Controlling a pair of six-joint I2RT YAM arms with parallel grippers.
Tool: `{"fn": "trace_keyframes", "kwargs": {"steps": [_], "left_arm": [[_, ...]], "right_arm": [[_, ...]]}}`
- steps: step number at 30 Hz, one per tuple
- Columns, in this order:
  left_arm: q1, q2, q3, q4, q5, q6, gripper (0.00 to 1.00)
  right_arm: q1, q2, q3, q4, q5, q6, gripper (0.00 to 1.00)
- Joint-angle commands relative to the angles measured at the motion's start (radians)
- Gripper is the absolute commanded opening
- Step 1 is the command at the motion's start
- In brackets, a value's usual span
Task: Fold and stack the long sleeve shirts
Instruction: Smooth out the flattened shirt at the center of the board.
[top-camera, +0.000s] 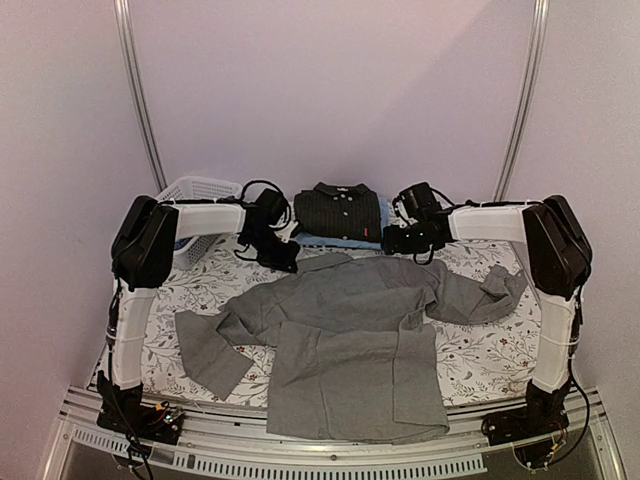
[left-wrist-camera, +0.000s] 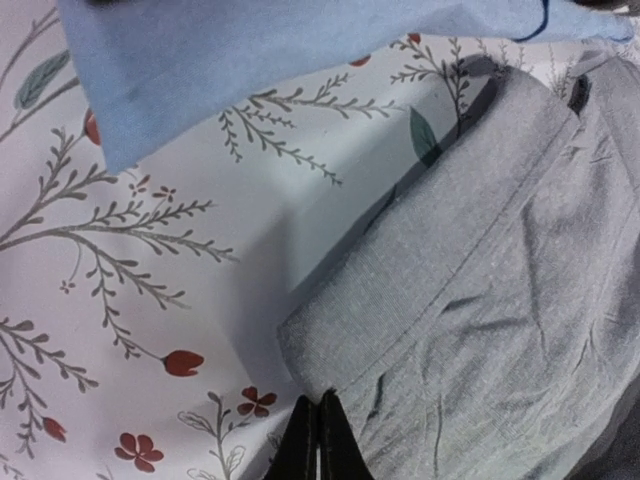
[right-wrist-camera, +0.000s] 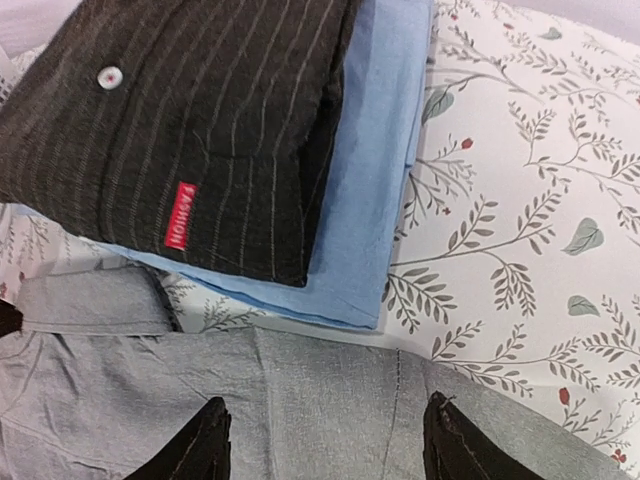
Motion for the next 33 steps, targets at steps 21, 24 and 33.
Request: {"fn": "trace_keyframes", "kwargs": {"steps": [21,24,33], "left_arm": [[-0.081,-0.102,0.043,0.032,-0.173,0.025,0.00],[-0.088,-0.131,0.037,0.043,-0.217,0.022,0.00],[-0.108,-0.243,0.010,0.123,-0.341,0.037,0.00]], "right_arm": [[0.059,0.117,-0.075,0.004,0.040,0.009,0.06],[0.059,0.085,-0.075,0.004,0.059,0.014,0.00],[0.067,-0.066,-0.095,0.028,0.185,0.026,0.00]]}}
